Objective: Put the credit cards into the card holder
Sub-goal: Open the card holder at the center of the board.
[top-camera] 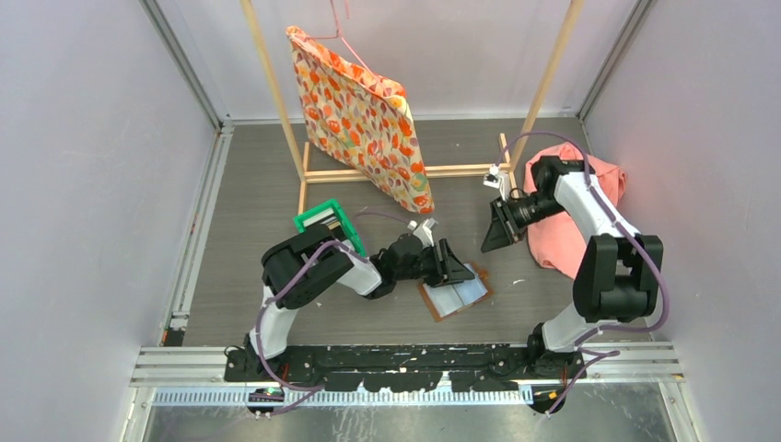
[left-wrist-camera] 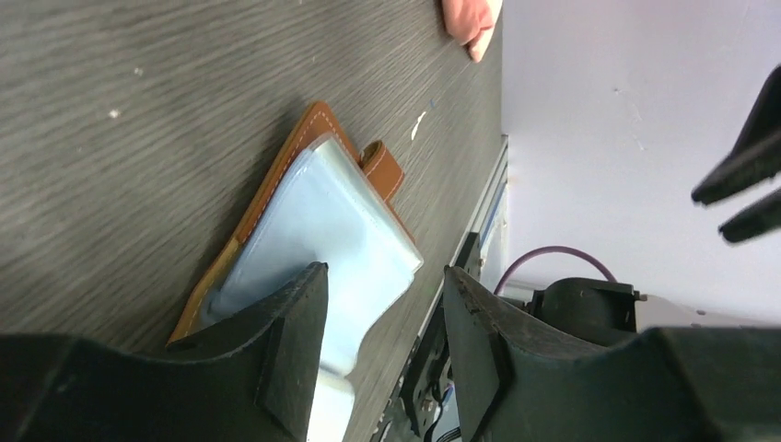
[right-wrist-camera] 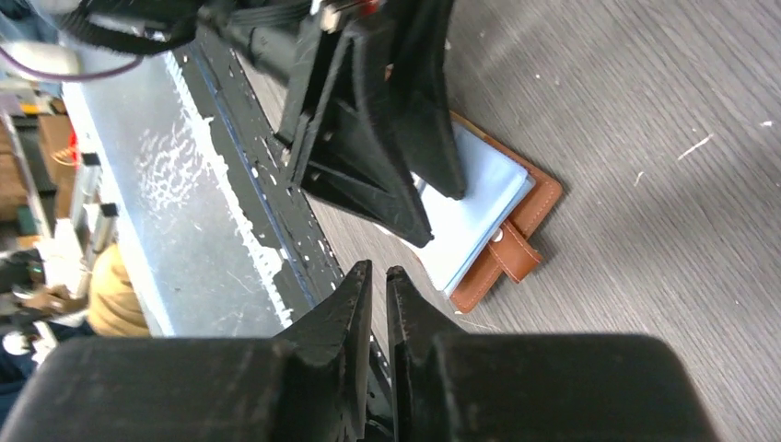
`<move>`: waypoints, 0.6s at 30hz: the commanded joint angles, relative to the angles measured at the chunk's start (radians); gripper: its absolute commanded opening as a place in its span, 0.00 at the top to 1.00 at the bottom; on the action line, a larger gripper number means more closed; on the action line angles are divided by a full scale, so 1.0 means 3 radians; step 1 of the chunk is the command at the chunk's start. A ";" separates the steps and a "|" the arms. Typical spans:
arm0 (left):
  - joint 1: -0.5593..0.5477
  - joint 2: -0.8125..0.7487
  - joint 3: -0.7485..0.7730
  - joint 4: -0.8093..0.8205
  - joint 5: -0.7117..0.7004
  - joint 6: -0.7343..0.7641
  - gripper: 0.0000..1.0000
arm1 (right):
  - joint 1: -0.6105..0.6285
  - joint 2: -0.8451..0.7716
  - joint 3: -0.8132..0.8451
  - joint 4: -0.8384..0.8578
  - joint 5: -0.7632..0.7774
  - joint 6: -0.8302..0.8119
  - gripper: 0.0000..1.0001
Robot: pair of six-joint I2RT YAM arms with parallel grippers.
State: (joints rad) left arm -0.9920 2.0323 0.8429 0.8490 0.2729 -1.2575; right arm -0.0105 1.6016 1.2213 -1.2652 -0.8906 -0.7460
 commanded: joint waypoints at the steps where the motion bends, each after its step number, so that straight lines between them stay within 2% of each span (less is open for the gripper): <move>1: 0.0061 0.0100 0.0071 0.0196 0.0015 -0.0031 0.49 | 0.0033 -0.0364 -0.0218 -0.0138 -0.0207 -0.0743 0.85; 4: 0.0080 0.0035 0.0047 0.0175 0.0013 -0.0005 0.49 | 0.0386 -0.0598 -0.0568 0.0127 0.0089 -0.1145 0.90; 8: 0.0100 -0.0133 -0.0035 0.0129 -0.0023 0.0055 0.49 | 0.0827 -0.0933 -0.1054 0.0809 0.0570 -0.1325 0.94; 11: 0.0110 -0.0267 -0.0120 0.0086 -0.0060 0.0105 0.48 | 0.0898 -0.0995 -0.1192 0.1061 0.0720 -0.1252 0.97; 18: 0.0147 -0.0611 -0.0308 -0.0030 -0.0129 0.0269 0.48 | 0.1095 -0.0924 -0.1464 0.1461 0.1117 -0.1313 0.97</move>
State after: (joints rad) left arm -0.9569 1.9419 0.7757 0.8467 0.2596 -1.2366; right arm 0.2737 1.3289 0.8219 -0.9577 -0.6514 -1.1027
